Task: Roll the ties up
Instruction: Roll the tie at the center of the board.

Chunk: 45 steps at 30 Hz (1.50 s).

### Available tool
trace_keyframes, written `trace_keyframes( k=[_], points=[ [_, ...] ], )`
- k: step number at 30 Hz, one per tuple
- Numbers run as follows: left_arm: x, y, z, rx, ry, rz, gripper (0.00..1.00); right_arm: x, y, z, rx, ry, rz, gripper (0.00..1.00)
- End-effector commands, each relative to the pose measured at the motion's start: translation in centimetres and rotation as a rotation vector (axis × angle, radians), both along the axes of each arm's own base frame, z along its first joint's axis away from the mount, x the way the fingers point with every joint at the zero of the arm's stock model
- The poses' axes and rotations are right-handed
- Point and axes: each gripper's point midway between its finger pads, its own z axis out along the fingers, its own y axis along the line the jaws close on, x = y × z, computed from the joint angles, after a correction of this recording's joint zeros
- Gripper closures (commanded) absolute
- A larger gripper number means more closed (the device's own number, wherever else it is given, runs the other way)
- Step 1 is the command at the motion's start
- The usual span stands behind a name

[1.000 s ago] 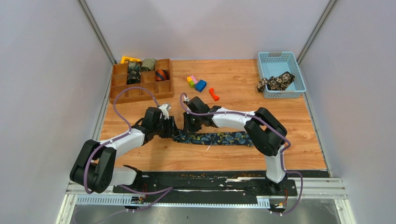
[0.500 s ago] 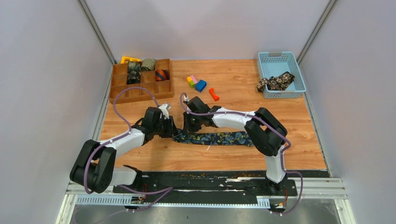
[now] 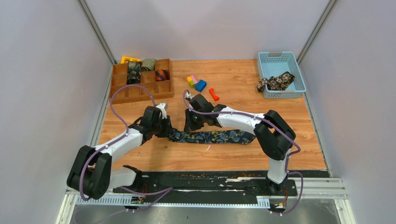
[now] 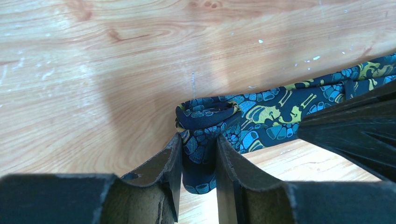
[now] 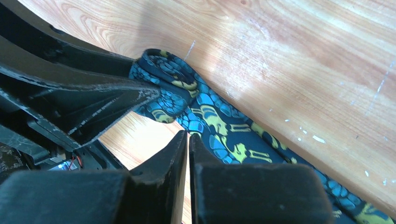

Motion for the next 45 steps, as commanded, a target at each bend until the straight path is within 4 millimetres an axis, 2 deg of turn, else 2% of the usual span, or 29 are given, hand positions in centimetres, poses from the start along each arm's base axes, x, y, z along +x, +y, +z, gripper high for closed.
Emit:
trace_keyframes(
  k=[1,5,8,18,27,35,45],
  points=[
    [0.0,1.9,0.3,0.114,-0.017,0.022,0.72,0.5,-0.4,2.0,0.038,-0.055,-0.017,0.89],
    [0.0,2.3,0.7,0.145,-0.022,0.031,0.73,0.6,-1.0,2.4,0.042,-0.069,-0.03,0.78],
    [-0.1,2.3,1.0,0.172,-0.028,0.033,0.73,0.7,-1.3,2.6,0.047,-0.075,-0.036,0.73],
    [-0.3,3.5,1.9,0.296,-0.058,0.063,0.73,0.7,-3.6,3.2,0.022,-0.096,-0.055,0.72],
    [-0.5,3.3,2.8,0.39,-0.079,0.064,0.74,0.2,-5.9,4.1,0.028,-0.117,-0.1,0.64],
    [-1.0,3.3,2.8,0.477,-0.085,0.057,0.74,-0.1,-8.1,5.1,0.018,-0.141,-0.14,0.61],
    [-0.9,4.0,3.6,0.685,-0.124,0.067,0.75,-0.2,-9.7,6.2,0.014,-0.166,-0.172,0.61]
  ],
)
